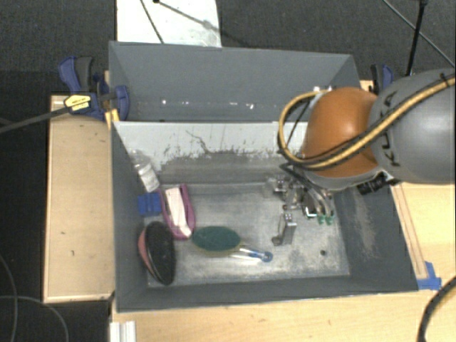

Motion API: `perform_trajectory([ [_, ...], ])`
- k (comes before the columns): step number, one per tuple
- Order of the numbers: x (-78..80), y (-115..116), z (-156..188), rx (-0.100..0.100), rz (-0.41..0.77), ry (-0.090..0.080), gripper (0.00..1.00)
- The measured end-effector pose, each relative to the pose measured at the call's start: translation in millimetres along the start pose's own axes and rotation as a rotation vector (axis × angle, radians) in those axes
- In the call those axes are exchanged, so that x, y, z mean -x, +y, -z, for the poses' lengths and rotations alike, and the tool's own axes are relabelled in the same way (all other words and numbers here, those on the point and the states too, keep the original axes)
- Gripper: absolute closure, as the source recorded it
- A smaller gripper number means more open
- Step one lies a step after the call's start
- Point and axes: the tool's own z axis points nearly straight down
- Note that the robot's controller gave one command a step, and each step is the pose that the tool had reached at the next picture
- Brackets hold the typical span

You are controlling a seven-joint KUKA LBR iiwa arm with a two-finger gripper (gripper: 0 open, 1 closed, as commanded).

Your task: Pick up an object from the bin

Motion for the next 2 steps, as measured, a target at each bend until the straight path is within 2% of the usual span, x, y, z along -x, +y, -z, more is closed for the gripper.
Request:
perform_trajectory([
  [1, -39.8, 28, -71, 0.0, 0.173, 0.0, 0.0],
  [2, -65.8, -10, -38, -0.001, 0.048, -0.003, 0.0],
])
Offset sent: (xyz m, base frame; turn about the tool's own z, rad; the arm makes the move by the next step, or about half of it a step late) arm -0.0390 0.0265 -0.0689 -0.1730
